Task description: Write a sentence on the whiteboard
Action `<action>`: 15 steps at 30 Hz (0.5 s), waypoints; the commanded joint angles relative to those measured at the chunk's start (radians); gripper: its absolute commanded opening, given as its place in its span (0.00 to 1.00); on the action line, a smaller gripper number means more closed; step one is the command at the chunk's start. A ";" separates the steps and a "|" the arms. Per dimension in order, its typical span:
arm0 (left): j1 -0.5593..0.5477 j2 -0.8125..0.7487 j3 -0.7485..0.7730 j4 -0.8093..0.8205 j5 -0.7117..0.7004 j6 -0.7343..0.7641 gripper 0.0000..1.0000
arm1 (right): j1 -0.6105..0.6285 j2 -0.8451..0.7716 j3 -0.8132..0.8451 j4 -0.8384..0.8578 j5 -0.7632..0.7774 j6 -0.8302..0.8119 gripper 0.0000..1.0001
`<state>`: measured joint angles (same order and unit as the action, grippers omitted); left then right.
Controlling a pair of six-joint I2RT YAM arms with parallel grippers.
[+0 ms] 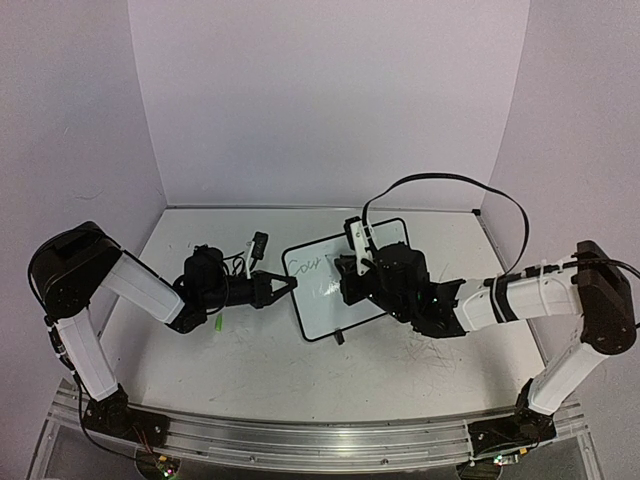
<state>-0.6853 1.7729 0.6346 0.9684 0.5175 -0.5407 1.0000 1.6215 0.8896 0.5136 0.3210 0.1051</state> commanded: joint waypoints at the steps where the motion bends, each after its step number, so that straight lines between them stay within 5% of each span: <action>1: 0.003 -0.018 0.009 -0.061 -0.002 -0.001 0.00 | -0.005 0.022 0.040 0.020 0.020 -0.005 0.00; 15: 0.004 -0.017 0.014 -0.062 -0.003 -0.001 0.00 | -0.004 0.001 0.006 0.005 -0.028 0.000 0.00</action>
<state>-0.6853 1.7729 0.6346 0.9684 0.5179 -0.5404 0.9997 1.6215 0.8906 0.5148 0.3103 0.1020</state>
